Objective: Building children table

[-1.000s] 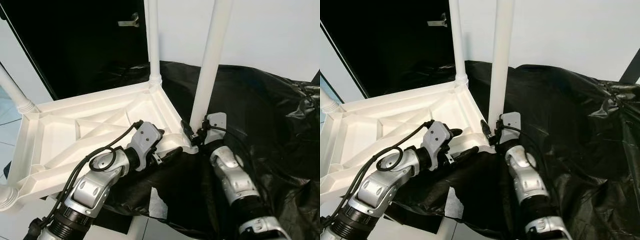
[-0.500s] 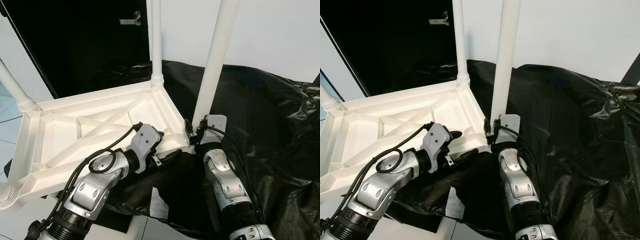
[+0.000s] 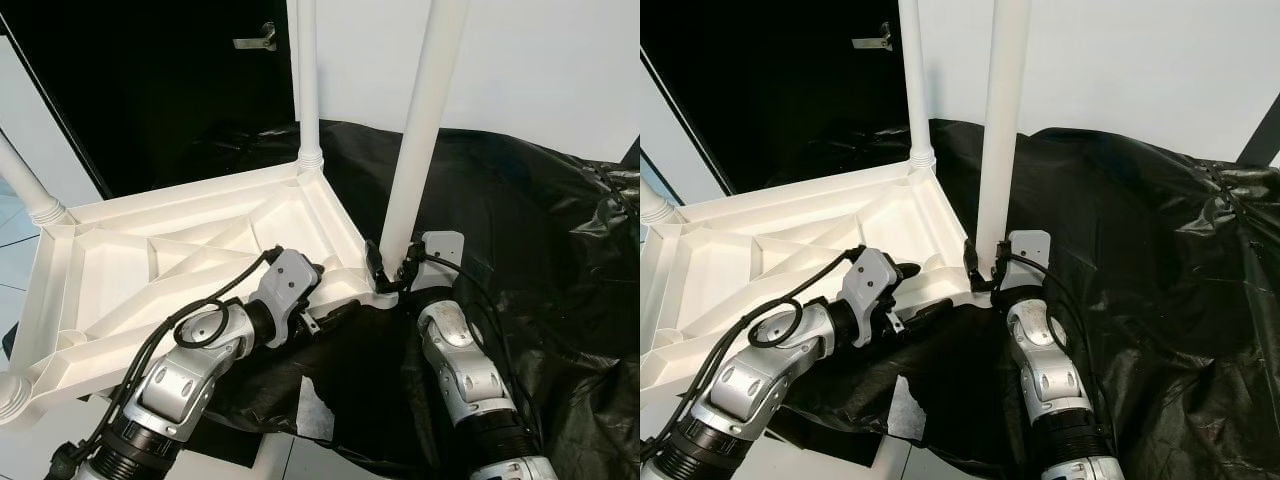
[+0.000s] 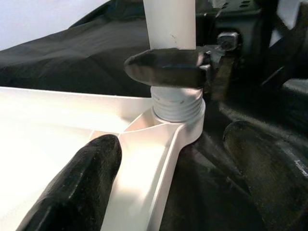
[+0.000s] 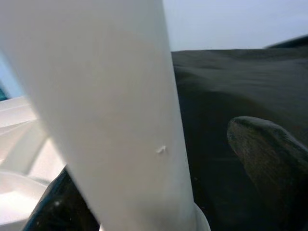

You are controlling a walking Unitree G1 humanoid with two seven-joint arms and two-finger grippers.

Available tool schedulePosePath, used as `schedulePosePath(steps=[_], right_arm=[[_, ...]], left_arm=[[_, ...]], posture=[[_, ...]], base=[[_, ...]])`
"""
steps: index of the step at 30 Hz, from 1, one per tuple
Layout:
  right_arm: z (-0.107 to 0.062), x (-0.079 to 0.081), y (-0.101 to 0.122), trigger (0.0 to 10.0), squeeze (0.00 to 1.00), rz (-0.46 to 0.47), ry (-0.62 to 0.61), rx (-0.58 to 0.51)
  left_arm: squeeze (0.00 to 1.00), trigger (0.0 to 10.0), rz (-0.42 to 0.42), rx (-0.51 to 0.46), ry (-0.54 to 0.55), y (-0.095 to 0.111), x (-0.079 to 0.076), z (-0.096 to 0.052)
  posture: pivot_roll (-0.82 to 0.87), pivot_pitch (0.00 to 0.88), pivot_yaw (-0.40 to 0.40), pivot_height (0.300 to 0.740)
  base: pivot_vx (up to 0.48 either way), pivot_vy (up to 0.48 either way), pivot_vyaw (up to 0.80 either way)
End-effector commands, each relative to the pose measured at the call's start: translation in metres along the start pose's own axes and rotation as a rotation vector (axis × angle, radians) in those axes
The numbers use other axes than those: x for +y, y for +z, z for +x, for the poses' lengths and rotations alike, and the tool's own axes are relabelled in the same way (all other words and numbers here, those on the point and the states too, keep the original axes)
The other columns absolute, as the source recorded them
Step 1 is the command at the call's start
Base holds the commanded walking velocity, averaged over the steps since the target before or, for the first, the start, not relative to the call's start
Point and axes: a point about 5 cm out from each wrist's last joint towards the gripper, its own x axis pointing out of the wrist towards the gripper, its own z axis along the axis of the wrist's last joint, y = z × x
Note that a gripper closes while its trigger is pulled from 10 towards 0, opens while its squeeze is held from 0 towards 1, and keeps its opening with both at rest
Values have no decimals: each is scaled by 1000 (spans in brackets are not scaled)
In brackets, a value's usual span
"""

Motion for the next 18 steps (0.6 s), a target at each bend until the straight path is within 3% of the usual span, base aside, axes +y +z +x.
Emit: schedulePosePath(steps=[1,2,6,11,13,18], right_arm=[[-3,-3,0,10000,1000,20,48,0],[-6,-6,0,10000,0,17,119,-1],[-5,-16,-2,10000,0,30,229,22],[5,-23,-4,10000,0,-31,355,65],[20,-23,-3,10000,0,-76,418,88],[30,-16,-6,10000,0,-107,502,122]], left_arm=[[0,10000,11,19,-56,-1,-3,-2],[0,10000,12,20,-56,-1,-3,-2],[0,10000,17,20,-58,-1,-2,-2],[0,10000,23,21,-62,0,-1,-2],[0,10000,31,19,-65,1,0,0],[0,10000,35,15,-60,3,1,0]], posture=[[21,0,6,740],[20,0,8,740],[20,0,12,740],[19,0,17,740],[27,0,17,740],[41,0,15,740]], base=[[0,0,0],[0,0,0],[0,0,0],[0,0,0],[0,0,0],[0,0,0]])
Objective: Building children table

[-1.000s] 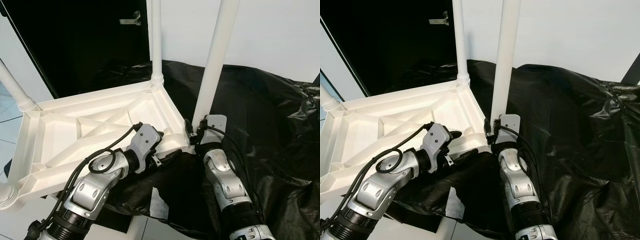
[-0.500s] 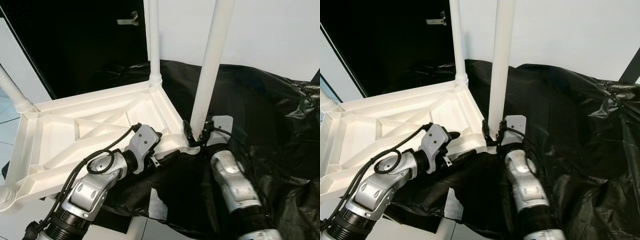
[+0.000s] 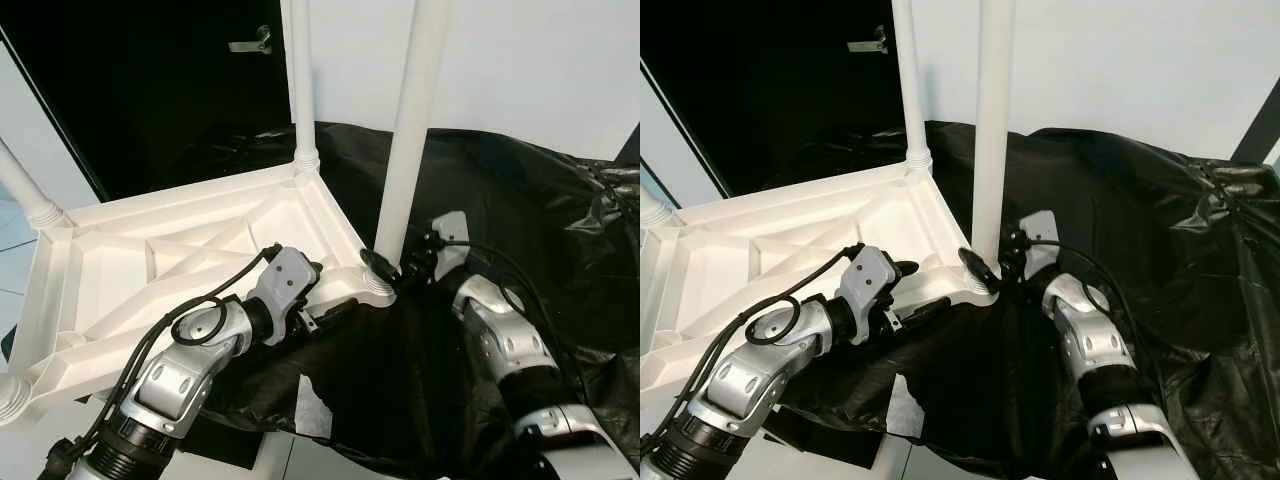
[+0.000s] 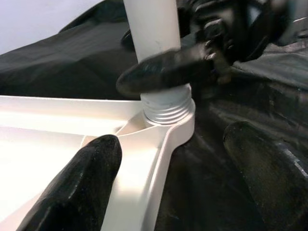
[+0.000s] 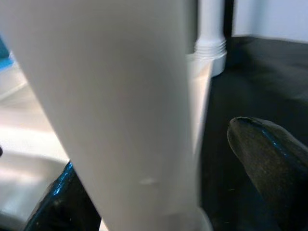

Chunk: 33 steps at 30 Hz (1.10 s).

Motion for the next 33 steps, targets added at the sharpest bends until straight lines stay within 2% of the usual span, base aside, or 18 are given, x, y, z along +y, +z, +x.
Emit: schedulePosePath(steps=[1,4,5,6,7,9,10,22,23,24,26,27,29,30,32,33], right_arm=[[1,3,-5,10000,0,-6,39,29],[5,4,-7,10000,0,-10,85,42],[7,5,-7,6627,0,-11,100,49],[7,5,-7,6627,0,-11,100,49],[7,4,-8,2157,0,-13,107,54],[7,4,-8,2157,0,-13,107,54],[8,3,-10,0,0,-13,110,60],[1,-1,-18,0,0,24,51,48],[1,1,-19,10000,0,40,30,42],[1,3,-20,10000,0,60,-14,45],[1,3,-20,10000,0,60,-14,45],[1,5,-23,10000,0,71,-107,56],[1,5,-23,10000,0,71,-107,56],[2,10,-26,10000,0,112,-209,68],[2,10,-26,10000,0,112,-209,68],[3,12,-29,10000,0,130,-265,82]], left_arm=[[0,10000,16,9,-13,1,0,1],[0,10000,17,10,-10,0,1,0],[0,10000,18,10,-9,0,1,0],[0,10000,18,10,-9,0,1,0],[0,10000,18,10,-7,0,1,0],[0,10000,18,10,-7,0,1,0],[0,10000,19,9,-5,1,1,1],[0,10000,16,13,-11,-1,-3,0],[0,10000,17,13,-16,-1,-3,-1],[0,10000,15,15,-17,-1,-4,-1],[0,10000,15,15,-17,-1,-4,-1],[0,10000,13,17,-19,-2,-5,-1],[0,10000,13,17,-19,-2,-5,-1],[0,10000,10,19,-20,-2,-6,-1],[0,10000,10,19,-20,-2,-6,-1],[0,10000,8,20,-21,-3,-6,-1]], posture=[[41,0,15,740],[44,0,13,740],[44,0,12,740],[44,0,12,740],[50,0,2,740],[50,0,2,740],[54,0,-3,740],[45,0,0,740],[46,0,-2,740],[44,0,-1,740],[44,0,-1,740],[43,0,1,740],[43,0,1,740],[41,0,4,740],[41,0,4,740],[41,0,4,740]], base=[[0,0,0],[0,0,0],[0,0,0],[0,0,0],[0,0,0],[0,0,0],[0,0,0],[0,0,0],[0,0,0],[0,0,0],[0,0,0],[0,0,0],[0,0,0],[0,0,0],[0,0,0],[0,0,0]])
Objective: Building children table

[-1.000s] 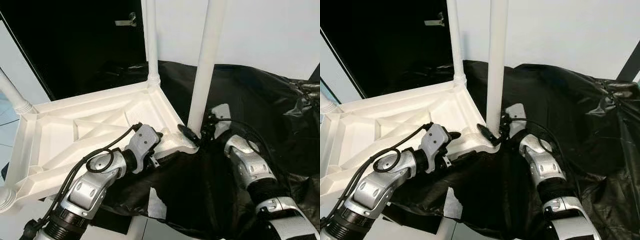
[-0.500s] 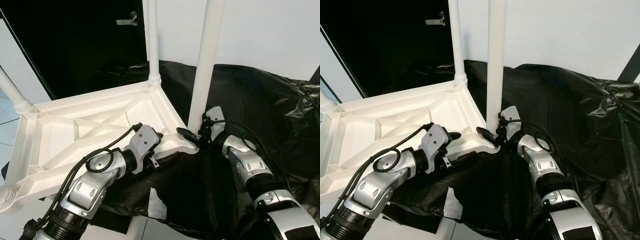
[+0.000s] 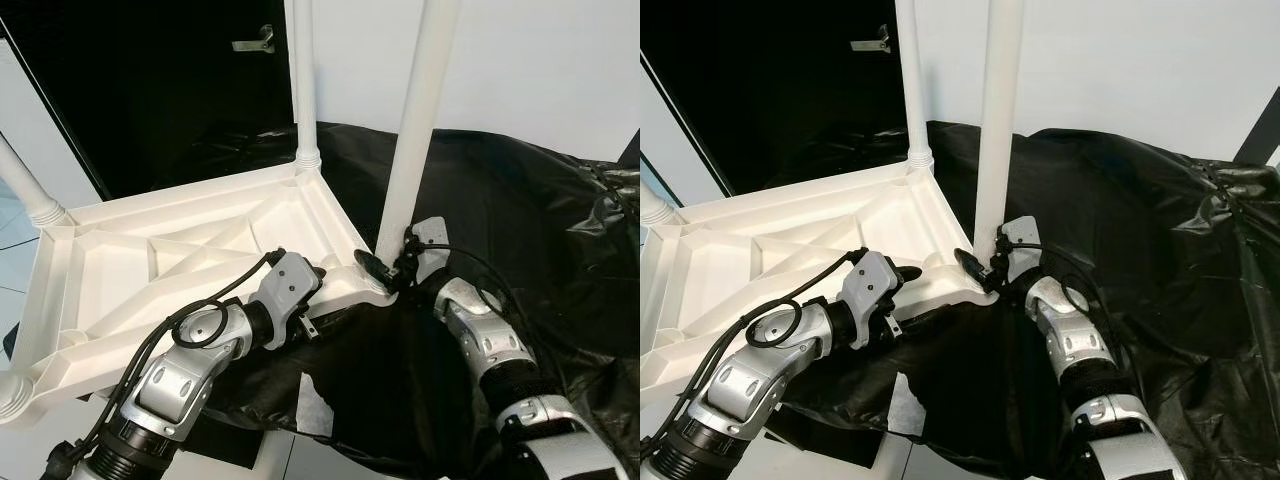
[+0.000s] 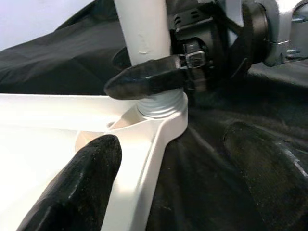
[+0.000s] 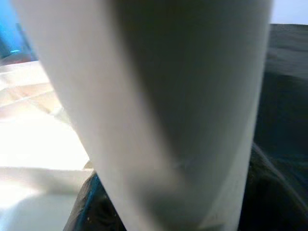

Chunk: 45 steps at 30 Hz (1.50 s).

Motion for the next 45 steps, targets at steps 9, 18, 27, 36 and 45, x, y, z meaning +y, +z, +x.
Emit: schedulePosePath(steps=[9,18,27,36,45], right_arm=[[-8,-4,-21,10000,0,41,-363,99],[-2,30,-10,10000,0,86,-410,51],[-7,26,-3,10000,0,49,-418,22],[-26,20,5,10000,973,32,-323,-61],[-37,-10,6,10000,0,-54,-55,-48]], left_arm=[[0,10000,-2,9,-25,-1,-4,-1],[0,10000,-8,2,-27,0,-5,3],[0,10000,-12,-5,-33,2,-7,6],[0,10000,-7,-3,-44,2,-7,3],[0,10000,19,18,-90,-3,-10,-2]], posture=[[33,0,3,740],[12,0,8,740],[4,0,13,740],[1,0,15,740],[4,0,4,740]], base=[[0,0,0],[0,0,0],[0,0,0],[0,0,0],[0,0,0]])
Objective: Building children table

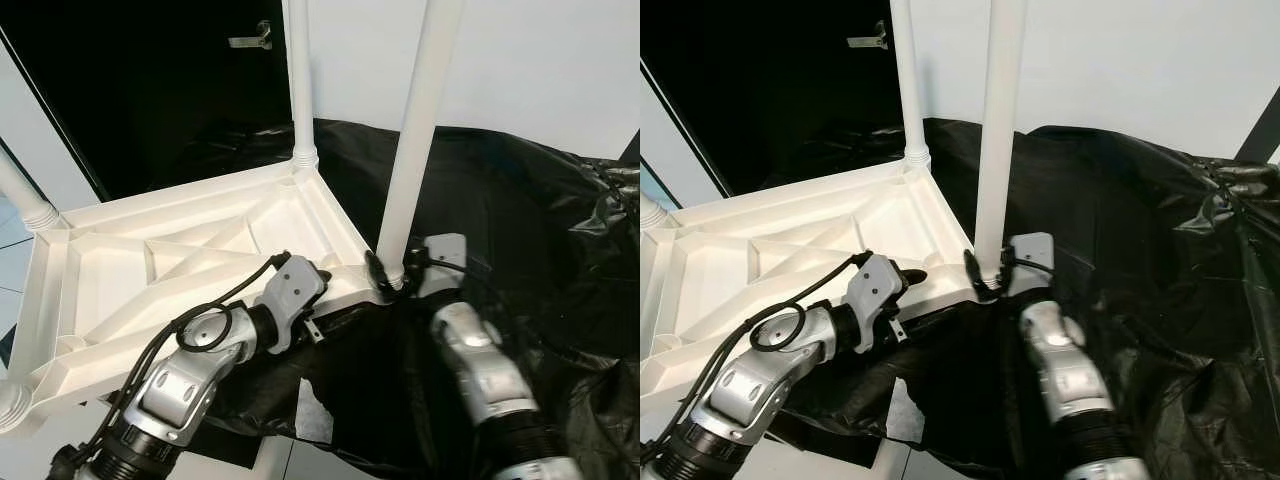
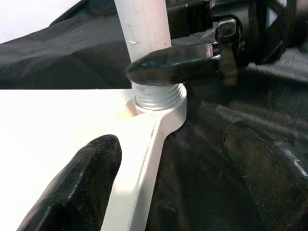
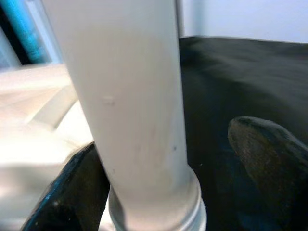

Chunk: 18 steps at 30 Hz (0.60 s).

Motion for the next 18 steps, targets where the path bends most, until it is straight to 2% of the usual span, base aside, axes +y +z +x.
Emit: schedulePosePath(steps=[1,6,14,15,16,17,18], right_arm=[[1,-7,-2,10000,0,10,25,1],[14,-16,-1,10000,0,-27,121,29],[35,-13,5,10000,0,-71,265,52],[37,-13,5,6784,0,-74,280,61],[37,-13,5,6784,0,-74,280,61],[39,-13,4,4902,0,-76,296,69],[39,-13,4,4902,0,-76,296,69]], left_arm=[[0,10000,13,8,-84,-1,-6,-1],[0,10000,19,12,-80,-3,-6,-1],[0,10000,22,18,-60,-5,-5,-2],[0,10000,23,18,-57,-5,-4,-2],[0,10000,23,18,-57,-5,-4,-2],[0,10000,24,18,-55,-4,-4,-2],[0,10000,24,18,-55,-4,-4,-2]], posture=[[7,0,1,740],[26,0,-13,740],[41,0,-20,740],[43,0,-21,740],[43,0,-21,740],[49,0,-23,740],[49,0,-23,740]], base=[[0,0,0],[0,0,0],[0,0,0],[0,0,0],[0,0,0],[0,0,0],[0,0,0]])
